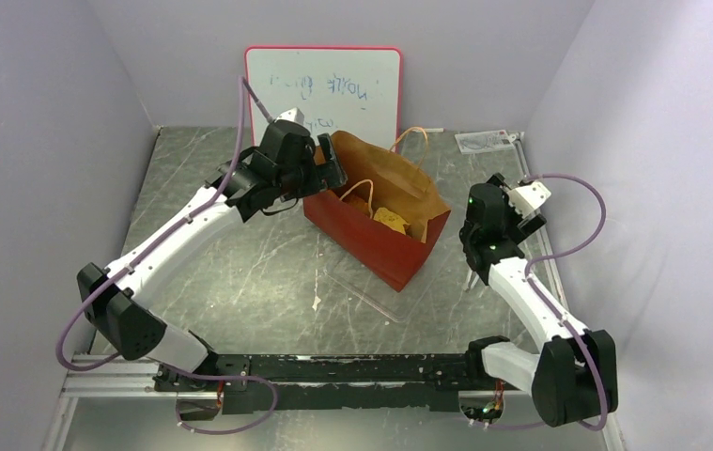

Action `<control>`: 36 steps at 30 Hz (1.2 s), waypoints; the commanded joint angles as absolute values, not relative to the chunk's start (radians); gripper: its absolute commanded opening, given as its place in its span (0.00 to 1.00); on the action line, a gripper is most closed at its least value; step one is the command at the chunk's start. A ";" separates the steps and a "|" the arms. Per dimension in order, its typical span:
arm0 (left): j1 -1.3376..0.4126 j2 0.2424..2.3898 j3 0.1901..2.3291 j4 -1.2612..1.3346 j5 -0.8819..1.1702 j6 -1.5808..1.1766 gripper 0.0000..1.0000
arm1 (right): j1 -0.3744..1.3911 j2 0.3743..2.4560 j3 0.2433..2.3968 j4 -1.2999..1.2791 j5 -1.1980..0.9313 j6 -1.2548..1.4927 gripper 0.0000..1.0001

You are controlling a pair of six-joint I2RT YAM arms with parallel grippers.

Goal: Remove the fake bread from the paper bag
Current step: Move the paper bag to the center of the board.

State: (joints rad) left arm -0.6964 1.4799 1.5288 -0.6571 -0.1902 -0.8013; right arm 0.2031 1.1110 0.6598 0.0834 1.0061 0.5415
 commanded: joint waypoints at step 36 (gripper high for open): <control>-0.710 1.482 1.523 -0.476 -0.041 -0.913 0.07 | 0.205 1.133 0.729 -0.165 1.008 0.702 0.93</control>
